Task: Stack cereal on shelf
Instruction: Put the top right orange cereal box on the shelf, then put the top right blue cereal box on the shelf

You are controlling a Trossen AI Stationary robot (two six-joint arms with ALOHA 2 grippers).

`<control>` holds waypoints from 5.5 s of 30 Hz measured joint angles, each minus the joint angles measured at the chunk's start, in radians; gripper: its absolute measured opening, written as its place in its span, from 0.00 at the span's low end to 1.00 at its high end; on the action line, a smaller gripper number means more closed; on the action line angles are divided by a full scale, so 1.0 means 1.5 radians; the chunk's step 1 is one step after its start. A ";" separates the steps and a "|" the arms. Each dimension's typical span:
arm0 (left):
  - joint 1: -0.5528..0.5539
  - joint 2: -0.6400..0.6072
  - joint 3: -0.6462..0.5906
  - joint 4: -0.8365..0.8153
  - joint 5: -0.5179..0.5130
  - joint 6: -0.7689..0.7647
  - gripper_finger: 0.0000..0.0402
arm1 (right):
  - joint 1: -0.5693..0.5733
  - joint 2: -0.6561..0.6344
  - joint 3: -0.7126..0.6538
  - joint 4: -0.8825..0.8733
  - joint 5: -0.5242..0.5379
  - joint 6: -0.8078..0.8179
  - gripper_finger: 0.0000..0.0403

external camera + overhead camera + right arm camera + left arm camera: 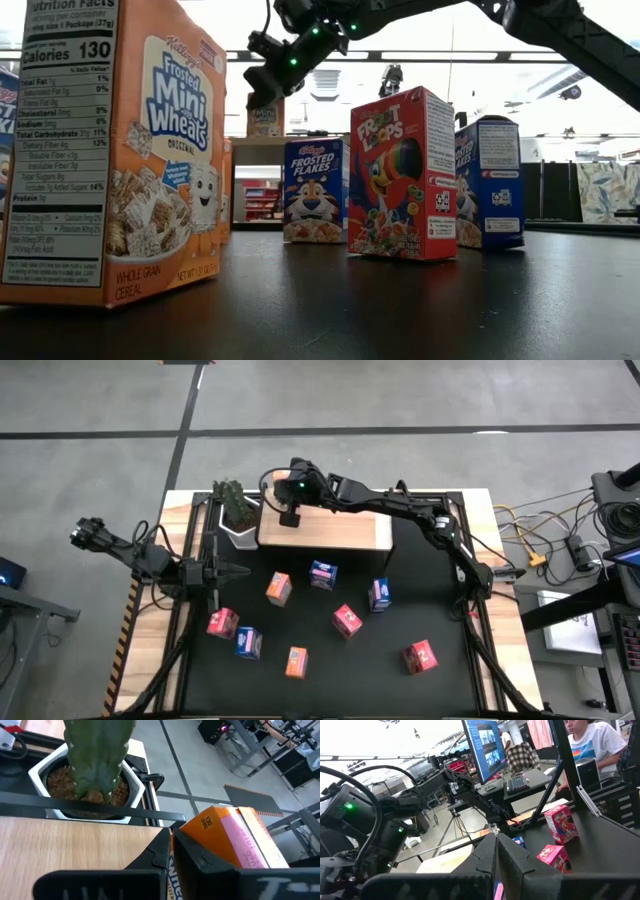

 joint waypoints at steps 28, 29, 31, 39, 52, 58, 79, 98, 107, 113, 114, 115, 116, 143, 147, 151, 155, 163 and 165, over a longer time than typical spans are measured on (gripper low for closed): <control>0.000 0.000 0.000 0.000 0.000 0.000 0.00 | 0.000 0.000 0.000 0.020 0.023 0.017 0.03; 0.000 0.000 0.000 0.000 0.000 0.000 0.00 | 0.001 -0.002 0.000 0.018 0.023 0.018 0.03; 0.000 0.000 0.000 0.000 0.000 0.000 0.00 | 0.007 -0.006 0.006 -0.004 0.024 0.026 0.03; 0.000 0.001 0.000 0.000 0.000 -0.003 0.00 | 0.061 -0.085 0.038 -0.188 -0.002 0.133 0.03; 0.000 0.005 0.000 0.003 0.000 -0.012 0.00 | 0.217 -0.131 -0.023 -0.529 -0.105 0.345 0.03; 0.000 0.005 0.000 0.003 0.000 -0.013 0.00 | 0.294 -0.131 -0.112 -0.524 -0.021 0.406 0.03; 0.000 0.005 0.000 -0.001 0.001 -0.016 0.00 | 0.329 -0.455 -0.492 -0.585 -0.030 1.157 0.14; 0.000 0.005 0.000 -0.011 0.001 -0.012 0.00 | 0.329 -0.367 -0.517 -0.583 -0.030 1.264 0.81; 0.000 0.005 0.000 -0.011 0.000 -0.012 0.00 | 0.329 -0.342 -0.517 -0.578 -0.036 1.246 0.59; 0.000 0.005 0.000 -0.011 0.000 -0.012 0.00 | 0.329 -0.342 -0.517 -0.578 -0.036 1.246 0.41; 0.000 0.005 0.000 -0.011 0.001 -0.012 0.00 | 0.329 -0.342 -0.517 -0.578 -0.036 1.244 0.39; 0.000 0.005 0.000 -0.011 0.001 -0.012 0.00 | 0.329 -0.342 -0.517 -0.578 -0.036 1.243 0.37; 0.000 0.005 0.000 -0.011 0.001 -0.012 0.00 | 0.329 -0.342 -0.517 -0.578 -0.036 1.241 0.35; 0.000 0.005 0.000 -0.001 0.001 -0.009 0.00 | 0.284 -0.472 -0.258 -0.609 0.089 0.951 0.29; 0.000 0.005 0.000 0.001 0.001 -0.009 0.00 | 0.246 -0.437 -0.192 -0.583 0.103 0.814 0.29; 0.000 0.005 0.000 0.001 0.001 -0.005 0.00 | 0.193 -0.382 -0.119 -0.577 0.104 0.662 0.29; 0.000 0.005 0.000 0.003 0.001 -0.005 0.00 | 0.127 -0.315 -0.055 -0.583 0.077 0.490 0.29; 0.000 0.005 0.000 0.005 0.000 0.003 0.00 | 0.007 -0.195 0.095 -0.646 -0.032 0.261 0.29; 0.000 0.005 0.000 0.005 0.000 0.005 0.00 | -0.012 -0.180 0.097 -0.653 -0.039 0.238 0.29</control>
